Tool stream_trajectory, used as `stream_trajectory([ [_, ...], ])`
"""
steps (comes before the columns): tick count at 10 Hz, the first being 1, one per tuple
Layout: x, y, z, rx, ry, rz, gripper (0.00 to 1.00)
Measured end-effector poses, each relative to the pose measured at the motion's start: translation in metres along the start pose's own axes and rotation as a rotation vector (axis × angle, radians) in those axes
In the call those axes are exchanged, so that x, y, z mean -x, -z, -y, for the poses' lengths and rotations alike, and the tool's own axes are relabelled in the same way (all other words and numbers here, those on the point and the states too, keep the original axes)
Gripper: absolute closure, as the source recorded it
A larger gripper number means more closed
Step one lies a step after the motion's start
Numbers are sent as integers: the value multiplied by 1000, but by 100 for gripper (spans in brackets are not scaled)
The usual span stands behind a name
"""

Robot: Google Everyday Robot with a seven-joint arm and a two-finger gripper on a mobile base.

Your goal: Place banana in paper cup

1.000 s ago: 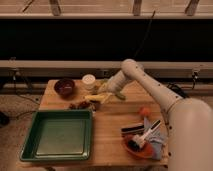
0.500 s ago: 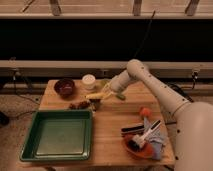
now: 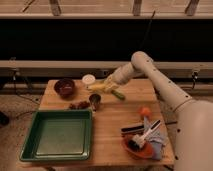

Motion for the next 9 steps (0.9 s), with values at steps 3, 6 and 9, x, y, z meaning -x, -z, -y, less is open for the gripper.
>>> stream_trajectory([
  [3,-9,1,41,-21,-12,-1,100],
  [6,-11,-7,74,-29,-14,-4,100],
  [9,6,-17,82,-36,15,-10,100],
])
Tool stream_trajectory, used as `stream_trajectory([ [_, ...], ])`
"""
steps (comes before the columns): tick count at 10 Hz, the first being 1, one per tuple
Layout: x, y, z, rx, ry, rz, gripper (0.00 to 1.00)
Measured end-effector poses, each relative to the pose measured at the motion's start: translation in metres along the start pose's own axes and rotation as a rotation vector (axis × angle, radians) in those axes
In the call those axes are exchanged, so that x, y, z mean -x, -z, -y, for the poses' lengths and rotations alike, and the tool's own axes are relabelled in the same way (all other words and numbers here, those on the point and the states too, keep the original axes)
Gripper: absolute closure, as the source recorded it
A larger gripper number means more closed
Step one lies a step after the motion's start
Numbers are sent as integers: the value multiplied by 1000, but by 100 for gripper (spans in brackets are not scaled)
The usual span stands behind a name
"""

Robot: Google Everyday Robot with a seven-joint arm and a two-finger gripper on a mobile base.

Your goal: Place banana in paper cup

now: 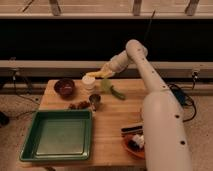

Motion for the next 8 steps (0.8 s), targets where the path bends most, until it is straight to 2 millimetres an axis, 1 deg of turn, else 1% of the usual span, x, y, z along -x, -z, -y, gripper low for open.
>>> stream_trajectory([
  [2,17,-13,-1,8,35,-6,100],
  [4,27,-22,-1,1,52,-22,100],
  [6,29,-29,1,-31,50,-44,100],
  [8,25,-30,5,-55,38,-54,100],
])
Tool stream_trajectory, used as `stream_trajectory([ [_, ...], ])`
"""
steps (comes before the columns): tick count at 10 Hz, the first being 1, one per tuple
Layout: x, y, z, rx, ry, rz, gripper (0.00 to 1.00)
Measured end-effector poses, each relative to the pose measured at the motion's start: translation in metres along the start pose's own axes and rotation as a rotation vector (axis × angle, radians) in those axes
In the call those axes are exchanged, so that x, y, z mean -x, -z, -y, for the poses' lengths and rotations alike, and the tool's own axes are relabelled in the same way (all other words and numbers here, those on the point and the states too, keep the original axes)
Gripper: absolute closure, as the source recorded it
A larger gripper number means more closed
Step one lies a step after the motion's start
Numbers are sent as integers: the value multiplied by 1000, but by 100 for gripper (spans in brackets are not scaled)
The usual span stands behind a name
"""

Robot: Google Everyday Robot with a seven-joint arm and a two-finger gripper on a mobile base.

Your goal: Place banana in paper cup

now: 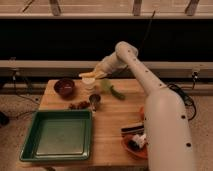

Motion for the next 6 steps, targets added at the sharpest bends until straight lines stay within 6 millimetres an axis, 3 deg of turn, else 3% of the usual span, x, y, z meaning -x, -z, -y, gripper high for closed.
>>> stream_trajectory([
  [4,-2,-3,13,-16,-4,-18,100],
  [6,-1,-8,17,-10,-3,-24,89],
])
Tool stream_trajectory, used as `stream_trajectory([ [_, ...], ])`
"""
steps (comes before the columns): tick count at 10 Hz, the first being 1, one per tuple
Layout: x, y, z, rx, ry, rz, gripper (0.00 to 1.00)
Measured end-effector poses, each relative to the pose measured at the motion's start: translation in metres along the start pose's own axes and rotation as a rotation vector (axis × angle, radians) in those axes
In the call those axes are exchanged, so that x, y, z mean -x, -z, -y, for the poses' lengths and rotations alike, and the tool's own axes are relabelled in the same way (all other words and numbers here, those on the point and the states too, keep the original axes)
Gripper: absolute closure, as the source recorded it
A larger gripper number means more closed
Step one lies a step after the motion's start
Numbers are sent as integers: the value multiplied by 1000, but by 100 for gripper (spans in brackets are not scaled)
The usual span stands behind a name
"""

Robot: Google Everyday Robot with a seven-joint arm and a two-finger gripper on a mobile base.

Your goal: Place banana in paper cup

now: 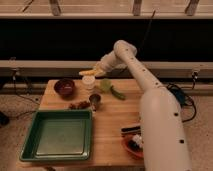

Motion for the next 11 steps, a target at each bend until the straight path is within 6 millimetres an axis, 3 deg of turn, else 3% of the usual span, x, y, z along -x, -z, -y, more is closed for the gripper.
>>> stream_trajectory([
  [5,6,-21,-1,34,2,-1,39],
  [6,5,-24,-2,39,0,0,34],
  [11,-8,-25,-11,42,-27,7,34],
])
